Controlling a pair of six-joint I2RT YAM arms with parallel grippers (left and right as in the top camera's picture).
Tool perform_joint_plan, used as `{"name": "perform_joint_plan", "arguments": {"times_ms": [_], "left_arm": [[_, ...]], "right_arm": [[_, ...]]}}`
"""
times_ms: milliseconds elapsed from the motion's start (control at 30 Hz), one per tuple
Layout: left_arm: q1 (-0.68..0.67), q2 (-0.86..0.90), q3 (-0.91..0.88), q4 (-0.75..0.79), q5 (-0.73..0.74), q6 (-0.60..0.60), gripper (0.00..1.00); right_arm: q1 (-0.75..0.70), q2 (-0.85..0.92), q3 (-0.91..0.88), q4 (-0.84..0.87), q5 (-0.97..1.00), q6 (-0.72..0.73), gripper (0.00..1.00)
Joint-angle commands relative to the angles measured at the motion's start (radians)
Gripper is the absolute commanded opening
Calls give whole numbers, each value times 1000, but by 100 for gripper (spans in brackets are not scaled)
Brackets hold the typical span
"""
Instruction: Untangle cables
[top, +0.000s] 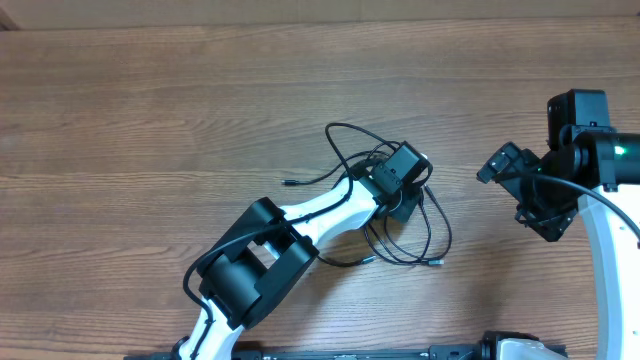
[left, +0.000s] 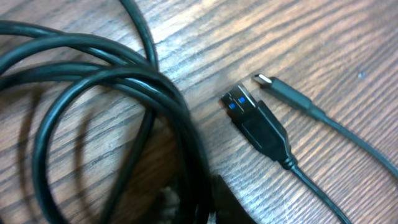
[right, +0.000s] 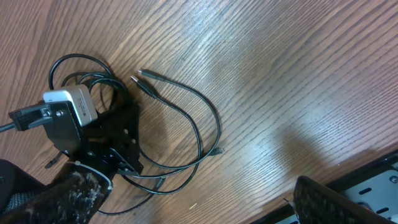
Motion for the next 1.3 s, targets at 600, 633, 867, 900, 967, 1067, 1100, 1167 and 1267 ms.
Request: {"name": "perform_joint_plan", "arguments": {"times_ms": [600,633,867,900,967,1067,1100,1167,1267], "left_arm": [[107,-521,5,-158,502,514,4],[121,-584,5,-201,502,557,4],[133,-760,5,-417,492,800,4],[132,-771,5,-440,461,803,4],[133,-776,5,-462,361,803,4],[132,-776,5,-467,239,803,4],[132,-776,5,-467,217,803,4],[132,-776,5,-460,222,803,4],[110,-776,5,-426,333,823,4]], "right_arm": [[-4,-6,6,18,-43,-153,100],[-4,-6,6,29,-80,-190,100],[-4,-6,6,56,-446,-489,100],[-4,-8,6,53,-506,-533,100],[-4,-27,6,47,-631,-633,99],[-4,-79,6,49,-676,-657,99],[-4,-97,6,50,-677,-656,99],[-4,-141,6,50,-687,-657,99],[-4,-208,6,57,-702,-655,99]]}}
